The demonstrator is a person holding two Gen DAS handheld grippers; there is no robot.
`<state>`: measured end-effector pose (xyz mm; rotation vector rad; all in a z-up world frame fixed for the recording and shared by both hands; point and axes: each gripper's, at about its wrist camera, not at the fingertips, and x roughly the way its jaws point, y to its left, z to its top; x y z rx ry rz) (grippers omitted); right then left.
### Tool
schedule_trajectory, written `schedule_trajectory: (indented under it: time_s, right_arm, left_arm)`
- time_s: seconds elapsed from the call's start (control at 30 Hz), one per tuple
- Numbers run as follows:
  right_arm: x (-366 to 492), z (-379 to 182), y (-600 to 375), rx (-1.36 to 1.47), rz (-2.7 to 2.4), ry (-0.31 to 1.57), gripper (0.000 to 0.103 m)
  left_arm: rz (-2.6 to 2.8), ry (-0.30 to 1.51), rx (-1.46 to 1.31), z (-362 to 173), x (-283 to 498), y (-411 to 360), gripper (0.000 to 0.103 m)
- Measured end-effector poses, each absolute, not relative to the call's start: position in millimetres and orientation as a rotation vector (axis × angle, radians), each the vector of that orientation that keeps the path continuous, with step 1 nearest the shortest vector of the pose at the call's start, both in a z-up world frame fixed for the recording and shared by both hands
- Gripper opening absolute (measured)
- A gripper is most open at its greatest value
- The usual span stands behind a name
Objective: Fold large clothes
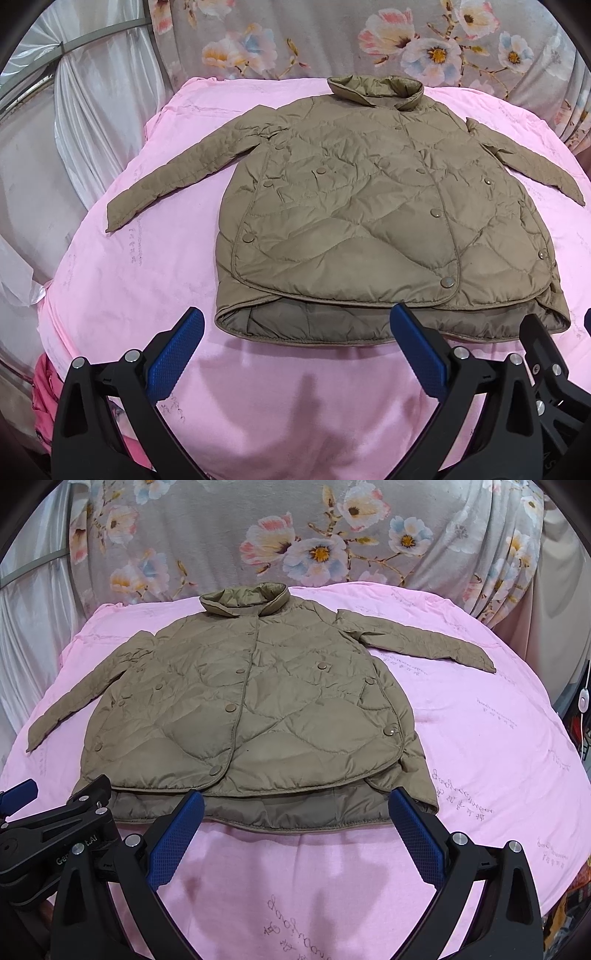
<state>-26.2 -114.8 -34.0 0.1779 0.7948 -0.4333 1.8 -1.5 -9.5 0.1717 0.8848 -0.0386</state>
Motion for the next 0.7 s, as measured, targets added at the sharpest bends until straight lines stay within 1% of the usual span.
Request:
schedule_trajectory:
  time_s: [0.7]
  right_arm:
    - [-19.7,-35.3,-111.2,0.176,-0.426,0.808,0.098]
  left_arm:
    - [-0.033,0.891,0.168,-11.1,4.6,-0.2,0.098]
